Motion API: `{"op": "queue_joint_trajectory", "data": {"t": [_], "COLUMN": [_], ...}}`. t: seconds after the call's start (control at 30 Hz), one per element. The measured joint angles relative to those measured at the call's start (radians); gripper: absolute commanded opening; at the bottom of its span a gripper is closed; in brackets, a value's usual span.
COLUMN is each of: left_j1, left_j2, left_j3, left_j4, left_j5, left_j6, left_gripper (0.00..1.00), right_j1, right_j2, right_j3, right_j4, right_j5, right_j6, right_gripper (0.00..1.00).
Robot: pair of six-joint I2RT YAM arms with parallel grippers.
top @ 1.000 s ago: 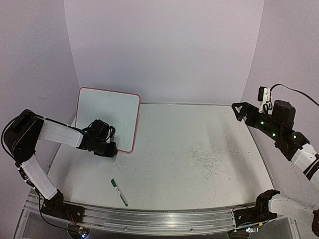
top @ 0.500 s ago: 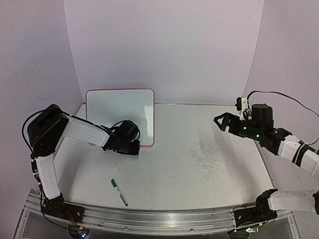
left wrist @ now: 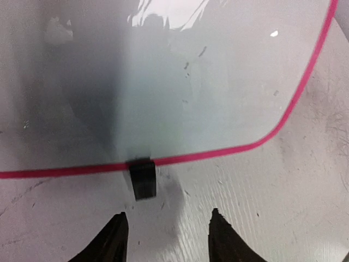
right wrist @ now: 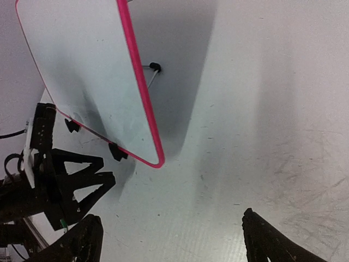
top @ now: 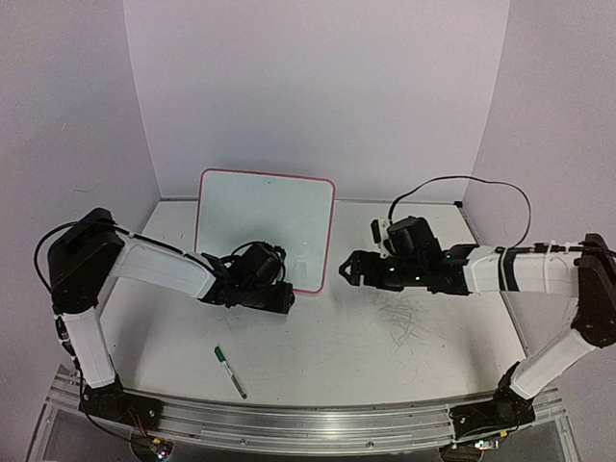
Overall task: Write a sentence on the whiteboard
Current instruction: Move the whiteboard stand to the center of the board, then pick up the whiteboard stand from the center of the board.
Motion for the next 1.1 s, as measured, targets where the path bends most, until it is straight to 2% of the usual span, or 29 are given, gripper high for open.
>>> {"op": "queue_joint_trajectory", "data": {"t": [0.23,0.33,0.4,0.43,0.57,0.83,1.1], "left_j1": [0.001,0.014,0.024,0.028,0.035,0.036,0.036], "left_j2": [-0.408,-0.554,-0.646,-0.69,-0.845,-0.938,-1.014], "left_j3": [-0.13,-0.161,-0.176,-0.183,-0.199,-0.227,-0.257], "left_j4": [-0.08,-0.131,-0.171,-0.193,-0.247,-0.267,-0.294], "left_j5": [-0.071,-0.119,-0.153,-0.171,-0.219,-0.245,-0.241], "left_j6": [0.008,0.009,0.012,0.011,0.012,0.037,0.053], "left_gripper": [0.74,0.76,0.77,0.78,0.79,0.8,0.82], "right_j1": [0.145,0.195,0.222,0.235,0.267,0.299,0.315], "right_j2": [0.228,0.351,0.411,0.444,0.543,0.689,0.763], "right_j3": [0.213,0.334,0.387,0.417,0.491,0.616,0.695], "right_j4": [0.013,0.012,0.007,-0.001,-0.027,-0.107,-0.154], "right_j5": [0.09,0.128,0.153,0.169,0.208,0.292,0.407], "right_j6": [0.11,0.152,0.17,0.188,0.231,0.266,0.274], "right_gripper": [0.8,0.71,0.56,0.52,0.52,0.51,0.45]}}
